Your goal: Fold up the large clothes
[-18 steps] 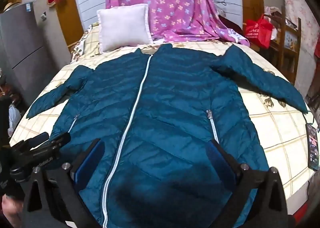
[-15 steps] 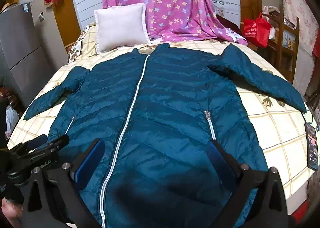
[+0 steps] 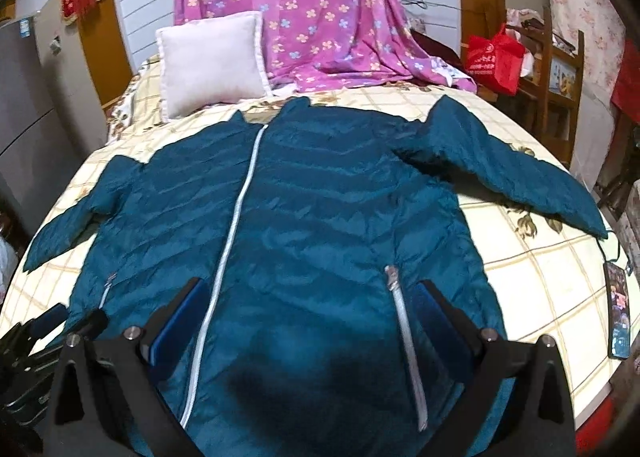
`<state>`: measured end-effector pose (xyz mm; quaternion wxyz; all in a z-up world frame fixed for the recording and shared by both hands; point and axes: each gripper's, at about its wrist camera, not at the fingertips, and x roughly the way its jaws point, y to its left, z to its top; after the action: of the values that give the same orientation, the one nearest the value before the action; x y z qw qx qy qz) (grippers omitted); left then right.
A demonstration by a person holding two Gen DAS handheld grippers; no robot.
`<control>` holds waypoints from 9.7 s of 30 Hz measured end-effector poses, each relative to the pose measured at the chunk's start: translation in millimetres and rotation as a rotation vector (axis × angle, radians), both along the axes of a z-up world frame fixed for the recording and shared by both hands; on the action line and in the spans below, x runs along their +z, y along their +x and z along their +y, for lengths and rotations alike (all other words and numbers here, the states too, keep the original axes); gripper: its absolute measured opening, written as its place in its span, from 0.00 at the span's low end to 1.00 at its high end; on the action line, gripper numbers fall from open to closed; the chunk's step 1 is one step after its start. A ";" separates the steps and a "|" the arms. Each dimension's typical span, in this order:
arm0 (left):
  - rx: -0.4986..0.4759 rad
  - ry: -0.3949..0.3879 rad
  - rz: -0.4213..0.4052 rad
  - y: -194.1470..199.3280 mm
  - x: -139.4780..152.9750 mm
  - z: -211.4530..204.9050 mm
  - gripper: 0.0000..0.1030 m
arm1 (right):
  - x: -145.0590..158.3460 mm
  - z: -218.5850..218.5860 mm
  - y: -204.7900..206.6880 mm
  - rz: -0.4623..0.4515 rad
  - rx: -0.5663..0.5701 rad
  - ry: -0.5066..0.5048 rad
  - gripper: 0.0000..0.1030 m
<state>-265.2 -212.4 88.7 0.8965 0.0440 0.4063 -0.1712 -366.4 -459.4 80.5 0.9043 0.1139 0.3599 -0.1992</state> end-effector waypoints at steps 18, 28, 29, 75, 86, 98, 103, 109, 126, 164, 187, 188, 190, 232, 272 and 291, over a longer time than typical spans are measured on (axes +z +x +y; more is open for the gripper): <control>0.011 -0.001 0.028 17.4 -11.5 -5.7 0.39 | -4.6 5.1 13.4 0.001 0.014 -0.112 1.00; 0.006 0.011 0.025 16.6 -16.3 -8.8 0.39 | -14.1 5.0 17.5 0.016 0.028 -0.068 1.00; 0.007 0.011 0.025 16.6 -16.7 -8.9 0.39 | -14.6 5.8 18.1 0.018 0.031 -0.067 1.00; -0.022 0.000 0.054 -7.3 -23.8 -7.2 0.39 | -18.1 24.7 -10.6 0.024 0.058 -0.029 1.00; -0.048 0.018 0.058 -14.7 -29.0 -12.5 0.39 | -25.7 21.4 -16.5 0.032 0.044 0.003 1.00; -0.062 0.022 0.058 -13.0 -33.4 -14.8 0.39 | -29.9 23.9 -10.7 0.047 0.047 0.002 1.00; -0.050 0.024 0.049 -6.7 -30.4 -13.6 0.39 | -29.2 24.4 -2.9 0.052 0.054 -0.011 1.00; -0.029 0.022 0.025 4.1 -21.3 -11.4 0.39 | -26.0 20.2 9.7 0.061 0.048 0.005 1.00; 0.014 0.014 -0.001 66.3 8.5 -0.8 0.39 | -9.6 13.2 70.4 0.067 0.082 -0.031 1.00; 0.141 0.038 -0.018 208.8 -9.2 34.0 0.39 | -31.0 20.6 209.2 0.109 0.124 -0.094 1.00; 0.222 0.041 -0.008 231.3 -13.1 62.5 0.39 | -48.4 14.6 224.6 0.137 0.111 -0.064 1.00; 0.231 0.040 -0.010 232.7 -12.3 67.7 0.39 | -49.0 14.7 224.9 0.138 0.113 -0.062 1.00; 0.249 0.042 -0.014 234.5 -11.2 79.1 0.39 | -49.2 14.8 225.3 0.140 0.114 -0.061 1.00; 0.815 -0.141 0.065 296.8 -64.0 347.4 0.00 | -51.8 8.1 215.1 0.190 0.130 -0.053 1.00; 0.073 -0.202 -0.148 204.2 74.6 37.2 0.07 | -27.1 -47.2 155.2 0.147 0.065 -0.016 1.00; -0.145 -0.228 0.024 203.4 11.4 -128.6 0.07 | -38.3 -90.2 142.0 0.166 0.037 -0.019 1.00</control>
<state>-61.8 -340.9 100.1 0.8759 -0.0311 0.3909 -0.2812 -224.4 -549.6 42.2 0.8759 0.0815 0.4340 -0.1948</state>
